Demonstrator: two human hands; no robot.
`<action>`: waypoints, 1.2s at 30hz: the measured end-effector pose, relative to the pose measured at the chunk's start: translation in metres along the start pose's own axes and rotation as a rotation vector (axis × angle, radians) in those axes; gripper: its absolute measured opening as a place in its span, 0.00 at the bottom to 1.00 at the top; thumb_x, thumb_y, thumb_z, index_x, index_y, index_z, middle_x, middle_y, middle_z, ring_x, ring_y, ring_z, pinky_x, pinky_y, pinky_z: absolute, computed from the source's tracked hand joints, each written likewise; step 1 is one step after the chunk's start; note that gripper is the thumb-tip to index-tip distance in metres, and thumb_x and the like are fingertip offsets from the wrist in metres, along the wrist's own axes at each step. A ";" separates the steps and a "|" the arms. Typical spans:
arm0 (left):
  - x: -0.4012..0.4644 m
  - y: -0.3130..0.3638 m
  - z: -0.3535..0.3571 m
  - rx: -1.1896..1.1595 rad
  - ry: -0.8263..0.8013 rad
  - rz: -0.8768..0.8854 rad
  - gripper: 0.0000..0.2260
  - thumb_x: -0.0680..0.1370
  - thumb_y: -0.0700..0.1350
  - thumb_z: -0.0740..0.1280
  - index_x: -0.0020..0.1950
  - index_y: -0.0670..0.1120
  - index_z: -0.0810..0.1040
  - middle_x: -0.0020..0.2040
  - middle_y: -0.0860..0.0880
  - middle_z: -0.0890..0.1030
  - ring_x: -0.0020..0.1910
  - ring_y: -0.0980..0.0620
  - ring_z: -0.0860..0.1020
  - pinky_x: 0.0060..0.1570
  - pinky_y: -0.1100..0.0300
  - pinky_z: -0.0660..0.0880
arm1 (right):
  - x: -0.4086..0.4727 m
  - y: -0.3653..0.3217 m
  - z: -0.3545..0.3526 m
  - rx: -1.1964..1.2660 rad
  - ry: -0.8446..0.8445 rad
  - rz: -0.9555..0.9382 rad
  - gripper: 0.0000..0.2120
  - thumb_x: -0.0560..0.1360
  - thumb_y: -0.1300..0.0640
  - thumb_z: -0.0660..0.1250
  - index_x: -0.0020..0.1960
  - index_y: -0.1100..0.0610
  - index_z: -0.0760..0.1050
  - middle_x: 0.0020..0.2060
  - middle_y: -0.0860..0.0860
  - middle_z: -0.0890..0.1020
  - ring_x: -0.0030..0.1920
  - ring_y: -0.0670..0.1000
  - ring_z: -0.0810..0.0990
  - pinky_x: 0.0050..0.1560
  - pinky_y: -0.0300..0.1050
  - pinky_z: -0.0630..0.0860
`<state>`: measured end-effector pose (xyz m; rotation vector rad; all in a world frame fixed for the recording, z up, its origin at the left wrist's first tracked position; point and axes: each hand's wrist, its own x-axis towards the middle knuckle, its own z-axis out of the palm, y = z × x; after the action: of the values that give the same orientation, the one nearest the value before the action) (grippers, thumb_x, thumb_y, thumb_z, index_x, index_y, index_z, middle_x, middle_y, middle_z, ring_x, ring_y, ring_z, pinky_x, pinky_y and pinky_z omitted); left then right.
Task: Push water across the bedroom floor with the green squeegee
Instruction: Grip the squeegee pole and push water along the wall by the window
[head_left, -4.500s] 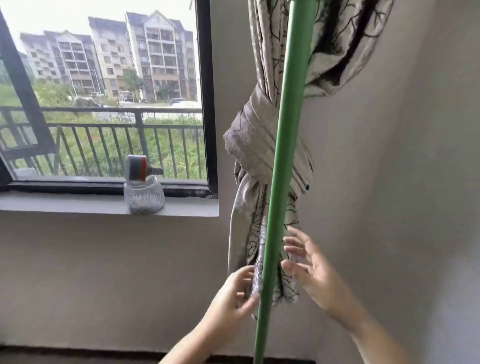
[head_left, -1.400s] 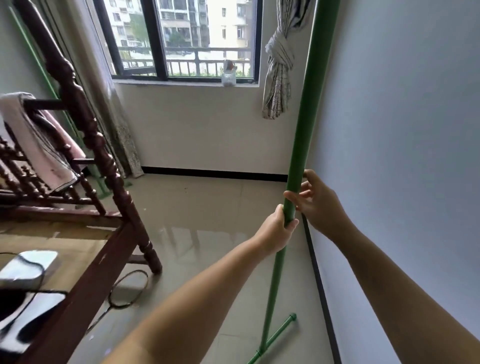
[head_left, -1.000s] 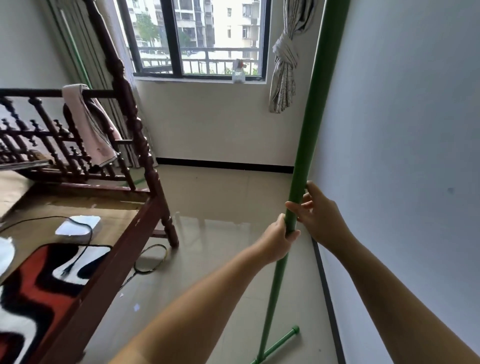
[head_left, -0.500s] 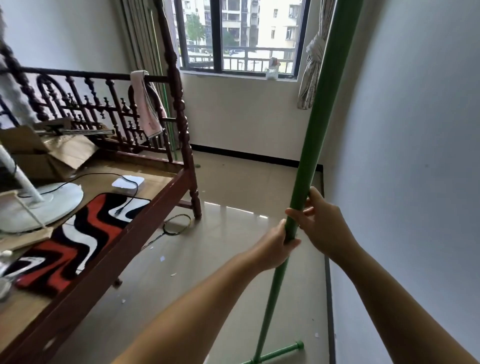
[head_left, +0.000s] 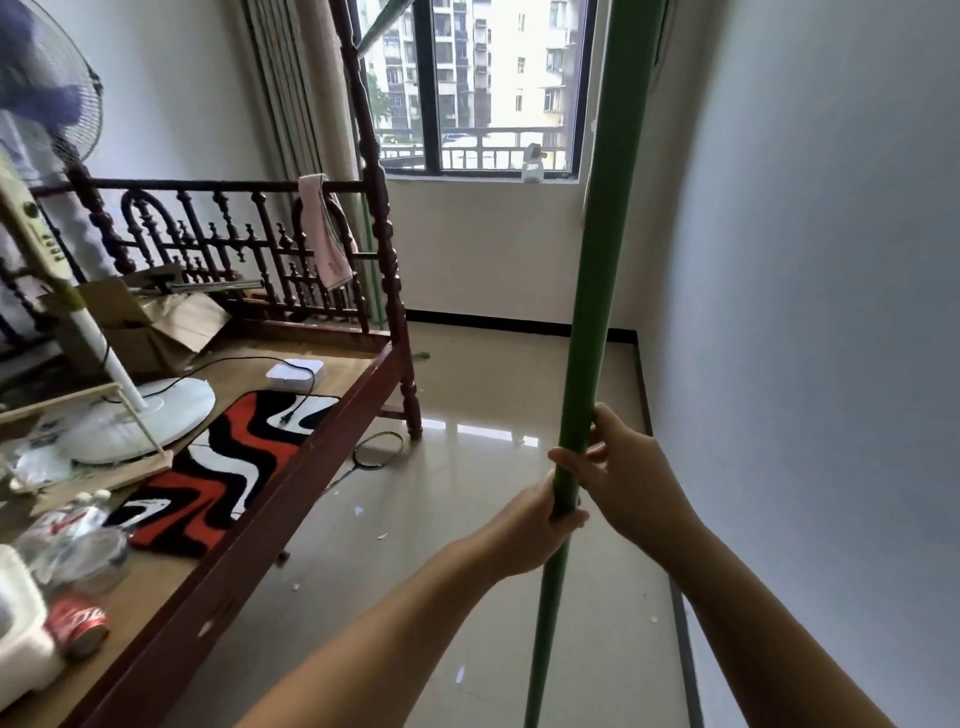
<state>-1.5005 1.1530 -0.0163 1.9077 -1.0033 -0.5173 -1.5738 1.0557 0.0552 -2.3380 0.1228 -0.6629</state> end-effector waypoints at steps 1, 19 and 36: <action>-0.017 0.000 -0.002 -0.007 -0.005 -0.004 0.17 0.78 0.43 0.61 0.66 0.50 0.63 0.60 0.38 0.75 0.57 0.45 0.76 0.58 0.53 0.76 | -0.011 -0.012 0.004 0.000 -0.001 -0.003 0.16 0.70 0.52 0.68 0.55 0.56 0.71 0.44 0.48 0.80 0.42 0.47 0.80 0.42 0.32 0.74; -0.217 0.036 0.026 0.030 0.213 -0.131 0.02 0.77 0.43 0.60 0.47 0.47 0.72 0.44 0.45 0.79 0.48 0.49 0.79 0.55 0.52 0.77 | -0.152 -0.125 0.011 0.096 -0.142 -0.070 0.22 0.66 0.49 0.72 0.57 0.54 0.73 0.43 0.52 0.83 0.38 0.47 0.79 0.44 0.39 0.77; -0.356 0.034 0.025 0.001 0.312 -0.251 0.08 0.77 0.44 0.62 0.44 0.41 0.76 0.40 0.43 0.80 0.45 0.48 0.80 0.53 0.51 0.77 | -0.238 -0.210 0.037 0.156 -0.277 -0.204 0.19 0.67 0.49 0.71 0.55 0.55 0.73 0.41 0.53 0.83 0.39 0.51 0.80 0.45 0.45 0.79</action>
<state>-1.7406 1.4190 -0.0142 2.0498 -0.5674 -0.3438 -1.7808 1.2992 0.0662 -2.2823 -0.2863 -0.4207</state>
